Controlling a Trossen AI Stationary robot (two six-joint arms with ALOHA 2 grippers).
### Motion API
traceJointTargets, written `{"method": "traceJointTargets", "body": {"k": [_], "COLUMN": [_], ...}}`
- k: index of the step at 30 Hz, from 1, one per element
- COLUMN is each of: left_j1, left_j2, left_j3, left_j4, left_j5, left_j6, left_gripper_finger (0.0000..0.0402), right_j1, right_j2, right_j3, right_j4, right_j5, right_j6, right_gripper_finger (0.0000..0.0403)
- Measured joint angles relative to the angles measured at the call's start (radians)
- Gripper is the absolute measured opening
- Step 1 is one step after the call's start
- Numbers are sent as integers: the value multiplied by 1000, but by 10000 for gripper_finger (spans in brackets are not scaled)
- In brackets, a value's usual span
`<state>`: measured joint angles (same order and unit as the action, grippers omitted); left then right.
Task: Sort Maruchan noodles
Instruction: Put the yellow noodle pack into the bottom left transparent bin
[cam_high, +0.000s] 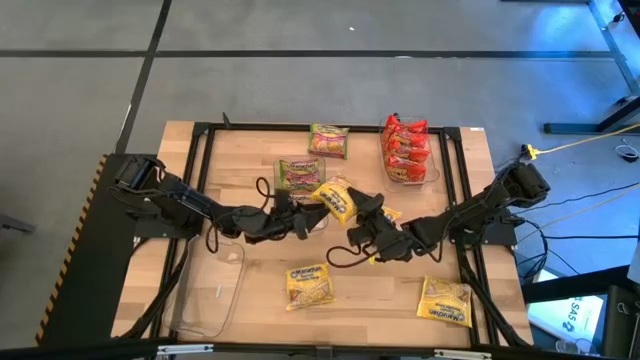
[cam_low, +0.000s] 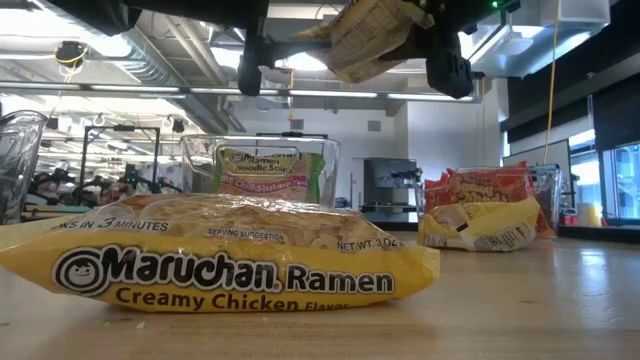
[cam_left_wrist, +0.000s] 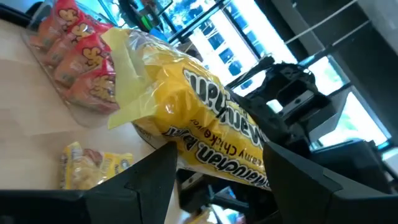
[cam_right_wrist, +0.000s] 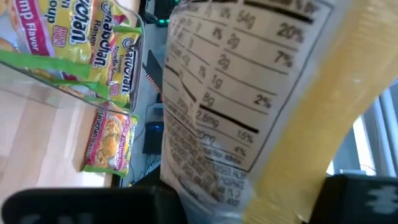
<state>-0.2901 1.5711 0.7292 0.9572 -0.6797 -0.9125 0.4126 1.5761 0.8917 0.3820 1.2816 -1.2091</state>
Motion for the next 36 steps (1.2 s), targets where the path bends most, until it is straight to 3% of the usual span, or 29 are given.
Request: {"method": "traceJointTargets", "body": {"k": [10,31,36], "left_j1": [-17,45,61], "left_j2": [0,1,1], "left_j3": [0,-1,-1], "left_j4": [-66,26,20], "left_j5": [-3,1,17], "left_j6": [6,85,109], "left_gripper_finger": [232,231,201], "right_j1": [-20,-21,-21], "right_j2": [3,27,27], "right_j3": [-1,0,0], "right_j4": [115,92,92], "right_j5": [11,-11,-14], "right_j6": [-2,0,0], "right_gripper_finger": [110,110,110]}}
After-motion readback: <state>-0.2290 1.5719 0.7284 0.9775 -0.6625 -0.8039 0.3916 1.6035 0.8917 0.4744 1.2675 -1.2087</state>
